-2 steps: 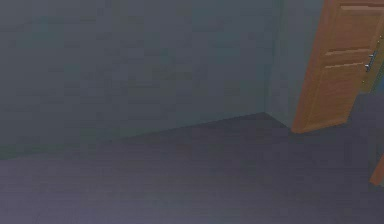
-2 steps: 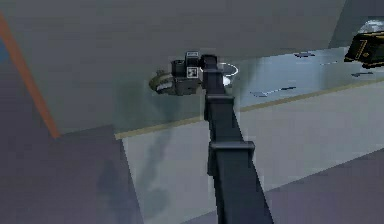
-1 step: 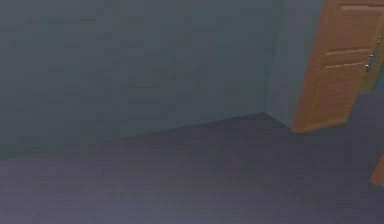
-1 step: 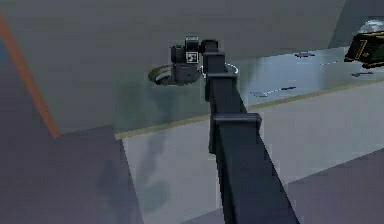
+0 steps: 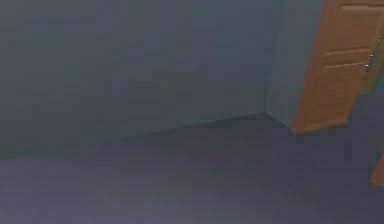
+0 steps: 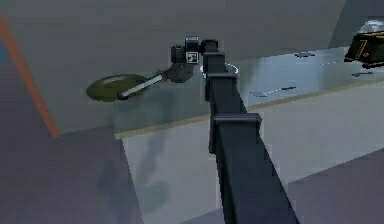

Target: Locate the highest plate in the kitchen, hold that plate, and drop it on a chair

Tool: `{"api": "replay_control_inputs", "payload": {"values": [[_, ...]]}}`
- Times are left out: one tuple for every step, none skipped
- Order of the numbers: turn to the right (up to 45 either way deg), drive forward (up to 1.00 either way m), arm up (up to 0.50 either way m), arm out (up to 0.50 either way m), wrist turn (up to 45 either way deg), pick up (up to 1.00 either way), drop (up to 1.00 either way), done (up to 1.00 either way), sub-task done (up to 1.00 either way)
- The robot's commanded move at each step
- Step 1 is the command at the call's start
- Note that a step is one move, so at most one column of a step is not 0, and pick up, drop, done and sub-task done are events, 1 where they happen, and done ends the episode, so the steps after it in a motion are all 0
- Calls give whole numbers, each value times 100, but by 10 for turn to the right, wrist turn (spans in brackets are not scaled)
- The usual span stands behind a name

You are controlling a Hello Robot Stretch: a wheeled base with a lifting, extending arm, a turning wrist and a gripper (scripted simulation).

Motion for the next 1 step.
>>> {"api": "replay_control_inputs", "payload": {"values": [[0,0,0,0,-450,0,0,0,0]]}}
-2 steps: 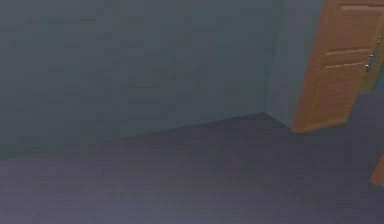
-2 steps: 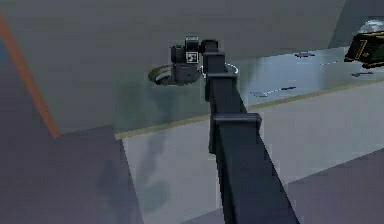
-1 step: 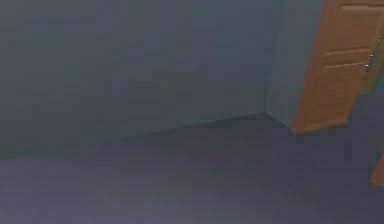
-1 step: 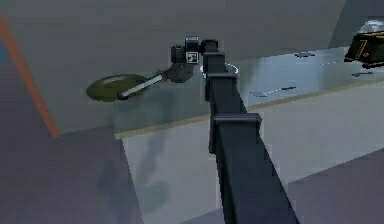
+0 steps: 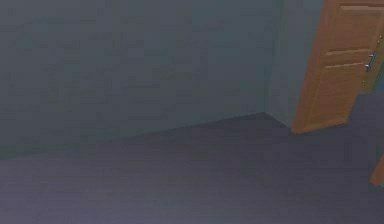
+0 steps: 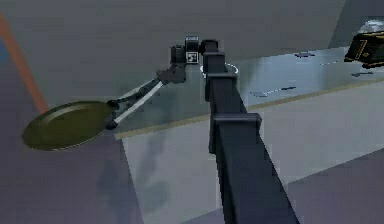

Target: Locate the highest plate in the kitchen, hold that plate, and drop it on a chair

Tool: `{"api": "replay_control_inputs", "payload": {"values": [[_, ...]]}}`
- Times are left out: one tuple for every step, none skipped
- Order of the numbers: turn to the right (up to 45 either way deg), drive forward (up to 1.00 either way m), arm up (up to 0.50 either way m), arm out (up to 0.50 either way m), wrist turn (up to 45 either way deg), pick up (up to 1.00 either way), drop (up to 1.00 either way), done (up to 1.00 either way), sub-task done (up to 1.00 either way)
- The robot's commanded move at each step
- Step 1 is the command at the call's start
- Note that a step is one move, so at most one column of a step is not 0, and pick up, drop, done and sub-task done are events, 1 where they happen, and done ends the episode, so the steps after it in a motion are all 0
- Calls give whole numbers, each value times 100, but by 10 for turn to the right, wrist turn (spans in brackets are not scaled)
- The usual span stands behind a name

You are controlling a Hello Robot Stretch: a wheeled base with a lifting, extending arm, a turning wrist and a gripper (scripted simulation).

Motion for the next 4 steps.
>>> {"api": "replay_control_inputs", "payload": {"values": [[0,0,0,0,-240,0,0,0,0],[0,0,0,-42,0,0,0,0,0],[150,0,0,0,0,0,0,0,0],[0,30,0,0,0,0,0,0,0]]}}
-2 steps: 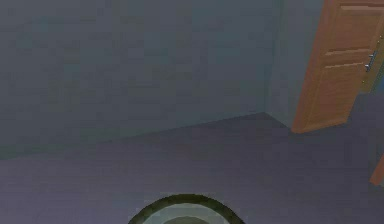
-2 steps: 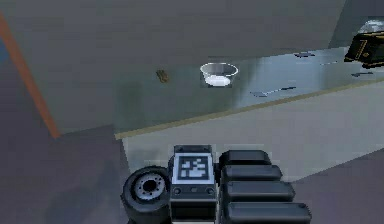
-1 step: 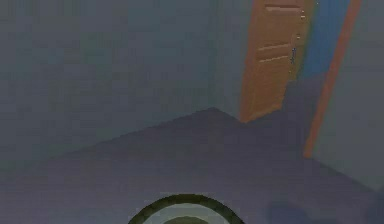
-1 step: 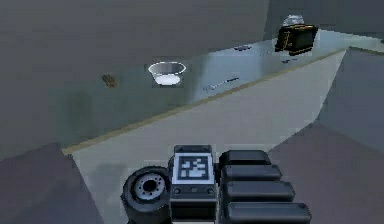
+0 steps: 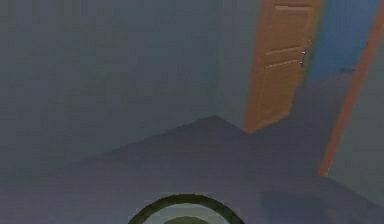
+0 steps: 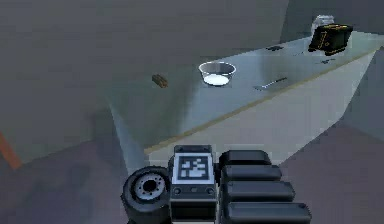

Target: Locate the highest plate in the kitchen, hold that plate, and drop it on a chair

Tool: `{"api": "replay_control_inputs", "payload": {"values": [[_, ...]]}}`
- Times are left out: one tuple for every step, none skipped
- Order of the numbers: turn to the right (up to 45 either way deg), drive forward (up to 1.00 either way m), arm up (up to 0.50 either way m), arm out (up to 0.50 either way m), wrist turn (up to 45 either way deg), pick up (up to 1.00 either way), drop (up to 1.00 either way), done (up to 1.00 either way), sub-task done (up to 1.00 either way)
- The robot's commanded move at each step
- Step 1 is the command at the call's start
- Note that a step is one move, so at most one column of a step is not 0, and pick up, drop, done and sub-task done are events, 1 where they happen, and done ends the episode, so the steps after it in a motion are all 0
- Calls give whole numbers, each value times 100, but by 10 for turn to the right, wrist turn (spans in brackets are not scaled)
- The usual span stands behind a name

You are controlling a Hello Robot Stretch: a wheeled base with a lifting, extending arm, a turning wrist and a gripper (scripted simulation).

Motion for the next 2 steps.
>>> {"api": "replay_control_inputs", "payload": {"values": [[90,0,0,0,0,0,0,0,0],[0,45,0,0,0,0,0,0,0]]}}
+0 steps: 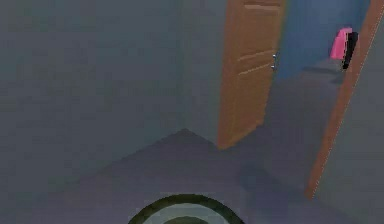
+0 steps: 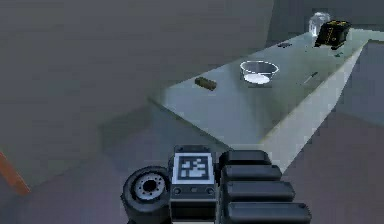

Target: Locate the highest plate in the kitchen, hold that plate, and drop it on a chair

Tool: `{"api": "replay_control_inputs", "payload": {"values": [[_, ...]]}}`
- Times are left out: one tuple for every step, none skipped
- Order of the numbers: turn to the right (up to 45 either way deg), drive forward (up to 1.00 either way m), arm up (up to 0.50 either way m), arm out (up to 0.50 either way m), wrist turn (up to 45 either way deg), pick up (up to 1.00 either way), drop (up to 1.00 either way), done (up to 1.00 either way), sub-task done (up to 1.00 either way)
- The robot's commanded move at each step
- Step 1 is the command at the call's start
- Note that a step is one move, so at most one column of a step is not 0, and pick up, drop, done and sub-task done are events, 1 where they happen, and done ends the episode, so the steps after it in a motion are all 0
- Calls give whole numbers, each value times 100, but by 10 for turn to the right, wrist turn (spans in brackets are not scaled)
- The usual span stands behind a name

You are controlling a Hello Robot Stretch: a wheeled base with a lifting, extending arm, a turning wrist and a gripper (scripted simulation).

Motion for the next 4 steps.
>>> {"api": "replay_control_inputs", "payload": {"values": [[240,0,0,0,0,0,0,0,0],[0,90,0,0,0,0,0,0,0],[60,0,0,0,0,0,0,0,0],[30,0,0,0,0,0,0,0,0]]}}
